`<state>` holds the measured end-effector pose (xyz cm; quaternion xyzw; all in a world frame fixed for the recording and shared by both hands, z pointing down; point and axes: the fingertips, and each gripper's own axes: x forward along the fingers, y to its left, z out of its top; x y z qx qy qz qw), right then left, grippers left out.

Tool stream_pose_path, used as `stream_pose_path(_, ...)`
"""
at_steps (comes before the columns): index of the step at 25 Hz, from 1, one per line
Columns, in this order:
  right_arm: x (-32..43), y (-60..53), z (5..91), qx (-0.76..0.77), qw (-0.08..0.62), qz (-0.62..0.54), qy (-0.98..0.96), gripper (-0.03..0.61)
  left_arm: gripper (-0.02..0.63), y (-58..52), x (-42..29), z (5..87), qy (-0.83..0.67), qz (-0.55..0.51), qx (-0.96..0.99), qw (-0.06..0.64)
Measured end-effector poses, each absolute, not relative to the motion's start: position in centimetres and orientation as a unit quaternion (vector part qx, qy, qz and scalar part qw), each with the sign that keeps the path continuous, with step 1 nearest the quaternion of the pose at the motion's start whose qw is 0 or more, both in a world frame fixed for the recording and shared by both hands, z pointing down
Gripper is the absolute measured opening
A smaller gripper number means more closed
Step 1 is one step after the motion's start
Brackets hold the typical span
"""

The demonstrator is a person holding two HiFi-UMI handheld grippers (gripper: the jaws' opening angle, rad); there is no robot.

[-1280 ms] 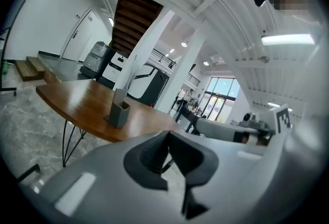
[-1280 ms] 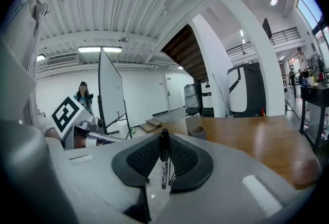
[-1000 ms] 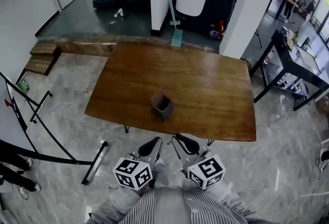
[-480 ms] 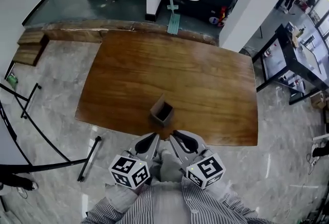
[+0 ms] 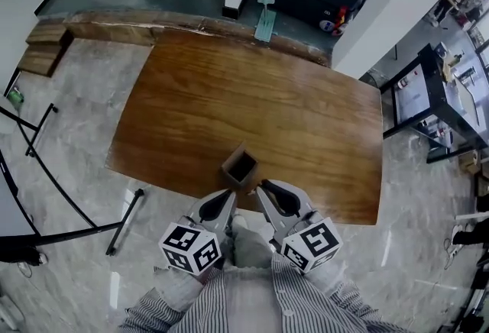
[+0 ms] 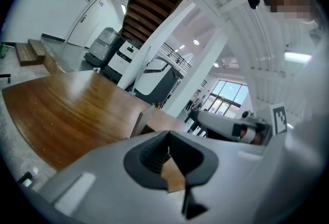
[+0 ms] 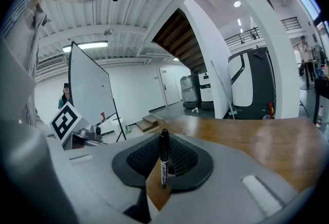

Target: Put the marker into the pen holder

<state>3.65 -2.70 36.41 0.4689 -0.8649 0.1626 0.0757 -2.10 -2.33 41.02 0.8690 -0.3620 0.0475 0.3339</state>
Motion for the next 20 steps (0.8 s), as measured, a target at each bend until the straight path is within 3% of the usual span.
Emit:
stream_pose_path(10, 3.2, -7.8, 35.3, 0.456, 0.072, 0.15, -0.874, 0.047, 0.008, -4.5, -2.7, 41.5, -0.389, 0.053, 0.857, 0.334)
stream_pose_path(20, 2.6, -8.9, 40.4, 0.446, 0.096, 0.183, -0.871, 0.048, 0.008, -5.2, -2.4, 43.7, -0.39, 0.073, 0.852, 0.342)
